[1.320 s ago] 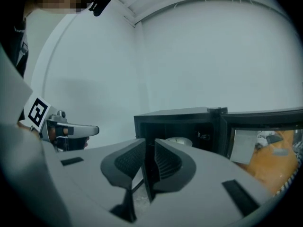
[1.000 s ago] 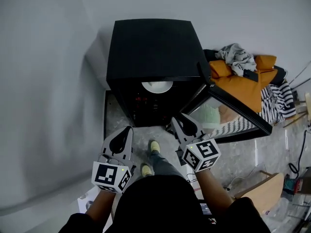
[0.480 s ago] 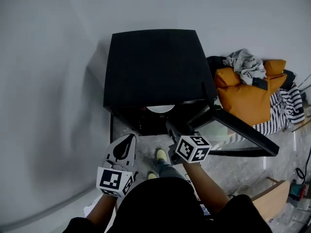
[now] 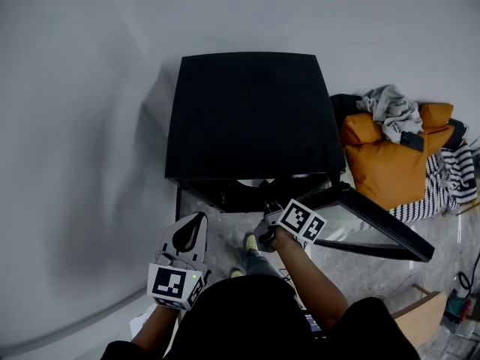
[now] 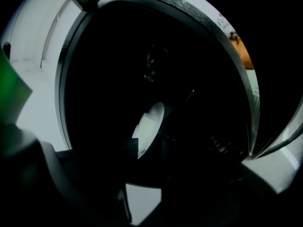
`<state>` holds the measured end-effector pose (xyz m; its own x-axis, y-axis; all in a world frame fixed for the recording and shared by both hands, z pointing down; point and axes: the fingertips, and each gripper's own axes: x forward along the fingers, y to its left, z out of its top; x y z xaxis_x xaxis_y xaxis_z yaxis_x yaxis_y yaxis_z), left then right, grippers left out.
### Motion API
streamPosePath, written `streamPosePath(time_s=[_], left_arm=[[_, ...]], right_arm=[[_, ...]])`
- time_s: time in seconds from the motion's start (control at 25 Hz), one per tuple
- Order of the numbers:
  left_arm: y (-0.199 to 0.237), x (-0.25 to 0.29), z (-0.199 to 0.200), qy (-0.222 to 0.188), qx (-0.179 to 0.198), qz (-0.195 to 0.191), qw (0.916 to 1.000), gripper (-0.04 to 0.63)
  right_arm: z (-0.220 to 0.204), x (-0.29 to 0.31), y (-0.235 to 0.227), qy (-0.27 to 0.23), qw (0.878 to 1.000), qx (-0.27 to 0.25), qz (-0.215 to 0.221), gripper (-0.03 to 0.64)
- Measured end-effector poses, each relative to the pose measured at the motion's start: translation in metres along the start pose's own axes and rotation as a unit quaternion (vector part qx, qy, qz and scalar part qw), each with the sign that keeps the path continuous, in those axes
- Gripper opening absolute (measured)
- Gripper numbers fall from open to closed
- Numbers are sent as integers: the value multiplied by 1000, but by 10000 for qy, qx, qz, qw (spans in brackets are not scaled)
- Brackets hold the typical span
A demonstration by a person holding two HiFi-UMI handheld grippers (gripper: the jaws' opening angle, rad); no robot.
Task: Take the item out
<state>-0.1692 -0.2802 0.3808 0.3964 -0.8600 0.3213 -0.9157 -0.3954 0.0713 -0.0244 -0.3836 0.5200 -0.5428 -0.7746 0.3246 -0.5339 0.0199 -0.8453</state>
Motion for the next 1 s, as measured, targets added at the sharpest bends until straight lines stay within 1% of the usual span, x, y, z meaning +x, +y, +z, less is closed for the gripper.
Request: streamPosePath(time_s=[0.12,0.4,0.64,0.8,1.0], left_arm=[[3,0,0,39,14,72,10000,8],[10,2,-2,94,-98,223,9997,8],[12,6,5,46,-44,215,9997,8],[11,7,7,29,-33,205,9998,8],[11,7,7,10,-47,195,9998,8]], right_arm=[[1,8,-3,8,9992,366,133,150],[0,24,-4,126,9957,854,350,150],[-2,30,0,240,9928,1070,486,147],[0,31,2,194,9924,1104,506,99],[-1,31,2,189,9904,1252,553,92]])
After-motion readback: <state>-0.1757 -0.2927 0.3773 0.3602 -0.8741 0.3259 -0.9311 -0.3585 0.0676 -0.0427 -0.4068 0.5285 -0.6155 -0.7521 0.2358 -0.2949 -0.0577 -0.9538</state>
